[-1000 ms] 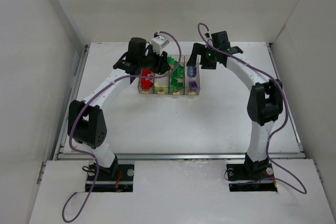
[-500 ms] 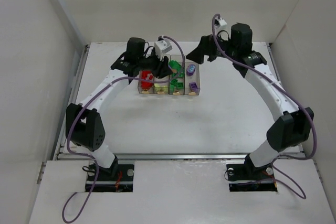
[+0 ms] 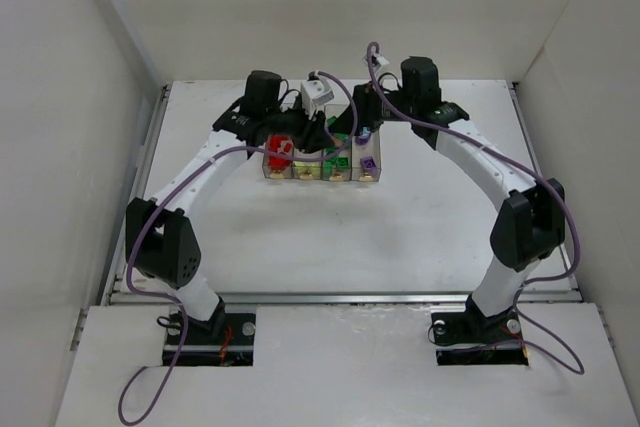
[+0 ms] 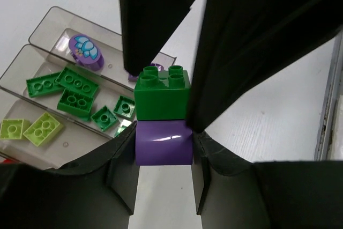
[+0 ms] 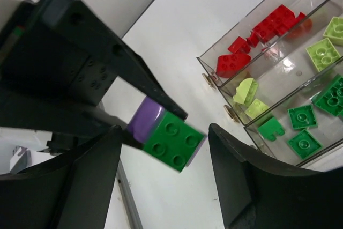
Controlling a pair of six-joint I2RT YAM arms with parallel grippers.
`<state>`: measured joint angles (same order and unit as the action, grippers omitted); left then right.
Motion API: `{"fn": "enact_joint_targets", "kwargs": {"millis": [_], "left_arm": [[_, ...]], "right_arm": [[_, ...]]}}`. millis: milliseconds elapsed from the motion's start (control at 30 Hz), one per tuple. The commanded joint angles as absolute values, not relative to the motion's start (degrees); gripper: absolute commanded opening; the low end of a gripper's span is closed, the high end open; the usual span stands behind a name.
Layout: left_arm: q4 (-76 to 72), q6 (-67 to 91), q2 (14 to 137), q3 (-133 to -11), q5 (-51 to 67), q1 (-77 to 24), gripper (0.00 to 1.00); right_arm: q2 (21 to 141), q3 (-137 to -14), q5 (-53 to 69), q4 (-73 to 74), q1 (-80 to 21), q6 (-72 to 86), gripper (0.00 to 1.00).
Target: Sort the legos into containers by color
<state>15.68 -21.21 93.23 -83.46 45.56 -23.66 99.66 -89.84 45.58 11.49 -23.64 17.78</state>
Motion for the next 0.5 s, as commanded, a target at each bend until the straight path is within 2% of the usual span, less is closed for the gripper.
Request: {"fn": "enact_joint_targets", "kwargs": {"millis": [0, 167, 233, 267, 333, 400, 467], "left_arm": [[13.89, -22.24, 90.79, -86.22, 48.87, -24.52, 0.00], [13.89, -22.24, 90.26, -85.17, 48.87, -24.52, 0.00], [13.89, -22.24, 90.26, -85.17, 48.87, -24.52, 0.00], [13.89, -21.71, 90.26, -85.17, 48.87, -24.52, 0.00], [13.89, -21.71, 90.26, -85.17, 48.87, -24.52, 0.00], [13.89, -21.71, 89.74, -85.17, 48.34, -24.52, 0.00], [13.89, -21.71, 89.74, -85.17, 47.82, -24.52, 0.00]], "right_arm": [[99.67, -92.11, 45.27, 9.40, -23.64, 19.07, 0.70], [98.96, -89.91, 40.96, 9.40, -23.64, 20.21, 0.69], [98.96, -89.91, 40.96, 9.40, -23.64, 20.74, 0.66], [98.96, -89.91, 40.96, 9.40, -23.64, 20.74, 0.56], [99.58, -90.43, 43.06, 9.40, -23.64, 20.74, 0.42], [99.58, -90.44, 43.59, 9.40, -23.64, 21.27, 0.35], [99.58, -90.44, 44.12, 9.40, -23.64, 21.27, 0.41]]}}
